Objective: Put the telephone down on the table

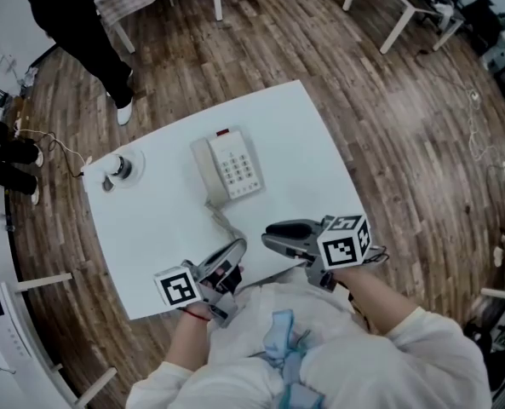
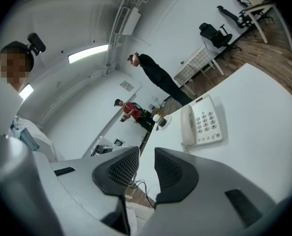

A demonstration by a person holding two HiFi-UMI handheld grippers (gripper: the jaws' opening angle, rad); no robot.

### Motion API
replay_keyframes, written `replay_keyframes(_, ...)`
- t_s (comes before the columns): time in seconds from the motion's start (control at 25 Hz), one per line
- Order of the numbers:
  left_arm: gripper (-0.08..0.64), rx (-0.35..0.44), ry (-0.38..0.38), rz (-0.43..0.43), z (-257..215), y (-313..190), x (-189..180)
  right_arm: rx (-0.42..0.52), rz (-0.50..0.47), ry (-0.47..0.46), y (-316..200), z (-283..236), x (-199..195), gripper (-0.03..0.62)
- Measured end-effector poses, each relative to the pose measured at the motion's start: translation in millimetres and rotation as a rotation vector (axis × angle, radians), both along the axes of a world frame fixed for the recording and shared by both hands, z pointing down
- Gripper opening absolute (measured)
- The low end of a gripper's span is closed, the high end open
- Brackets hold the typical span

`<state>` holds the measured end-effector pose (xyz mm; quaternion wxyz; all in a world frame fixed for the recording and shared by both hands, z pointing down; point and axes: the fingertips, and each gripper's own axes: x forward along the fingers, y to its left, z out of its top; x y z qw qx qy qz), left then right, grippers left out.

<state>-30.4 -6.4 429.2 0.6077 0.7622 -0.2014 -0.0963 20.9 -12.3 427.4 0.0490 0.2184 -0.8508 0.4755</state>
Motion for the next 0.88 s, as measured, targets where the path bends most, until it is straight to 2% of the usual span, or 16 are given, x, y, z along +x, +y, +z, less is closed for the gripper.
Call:
replay_keyframes(0.12,0.0,0.039,0.003,0.018,-12.0,-5.7,4.8,0.057,-0.059,-0.003,2.9,-16.7,-0.2,0.121)
replay_keyframes(0.24,0.0,0.065,0.0,0.038,-16.8,-6.1,11.6,0.066,-0.08,0.005,7.6,-23.1,2.7,0.121)
replay_keyframes(0.52,0.0,0.076,0.004,0.063,-22.4,-3.8,17.1,0.064,-0.098,0.021,9.4,-24.7,4.1,0.122)
replay_keyframes(0.88,0.0,0.066,0.016,0.035,-21.8,-4.2,15.7,0.058,-0.11,0.014,6.9,-20.2,7.7,0.106)
